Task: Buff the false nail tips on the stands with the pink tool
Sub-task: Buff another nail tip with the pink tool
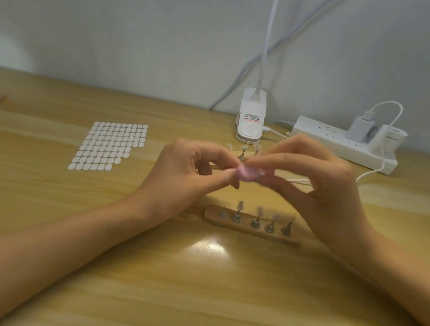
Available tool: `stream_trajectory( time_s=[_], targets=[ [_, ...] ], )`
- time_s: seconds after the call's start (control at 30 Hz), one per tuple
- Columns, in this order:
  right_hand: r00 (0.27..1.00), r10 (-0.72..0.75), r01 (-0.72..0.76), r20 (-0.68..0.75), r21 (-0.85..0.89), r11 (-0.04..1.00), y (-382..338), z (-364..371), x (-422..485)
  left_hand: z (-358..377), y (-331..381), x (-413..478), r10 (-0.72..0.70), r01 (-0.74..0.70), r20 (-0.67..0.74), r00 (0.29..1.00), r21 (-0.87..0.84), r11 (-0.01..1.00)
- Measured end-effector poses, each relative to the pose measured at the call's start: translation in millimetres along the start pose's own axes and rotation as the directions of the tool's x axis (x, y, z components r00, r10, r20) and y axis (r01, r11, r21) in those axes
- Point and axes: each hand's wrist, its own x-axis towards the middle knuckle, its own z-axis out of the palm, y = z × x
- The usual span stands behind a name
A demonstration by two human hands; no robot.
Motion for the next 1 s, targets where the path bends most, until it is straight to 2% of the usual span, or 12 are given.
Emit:
stream_trajectory(
  time_s=[0.07,0.2,0.33,0.47,0.6,0.73,0.87,1.0],
  targets=[
    [0.998,-0.049,0.049,0.039,0.017,0.999,-3,4,0,0,-1,0,0.001,-0.001,-0.005,1.000,0.003,1.000],
    [0.997,0.064,-0.065,-0.039,-0.018,0.998,4,-7,3,0,0,2,-0.003,0.003,-0.016,1.000,0.005,1.000],
    [1.000,-0.009,0.009,0.011,-0.009,1.000,0,2,1,1,-1,1,0.016,-0.015,-0.002,1.000,0.026,1.000],
    [0.996,0.081,-0.082,-0.049,-0.023,0.996,5,-6,2,0,0,1,0.011,-0.011,-0.007,1.000,0.012,1.000],
    [0.999,-0.034,0.034,0.025,-0.009,0.999,0,1,1,2,1,-1,0.055,-0.056,0.024,0.998,0.062,0.997],
    [0.997,0.061,-0.063,-0.044,-0.037,0.997,4,-5,1,0,0,0,0.028,-0.028,0.002,1.000,0.036,0.999],
    [1.000,-0.007,0.007,0.002,-0.024,1.000,4,-2,2,1,1,0,0.066,-0.067,0.027,0.997,0.058,0.996],
    [0.997,0.064,-0.065,-0.042,-0.032,0.997,6,-7,1,1,-1,0,0.038,-0.038,0.017,0.999,0.030,0.999]
  ],
)
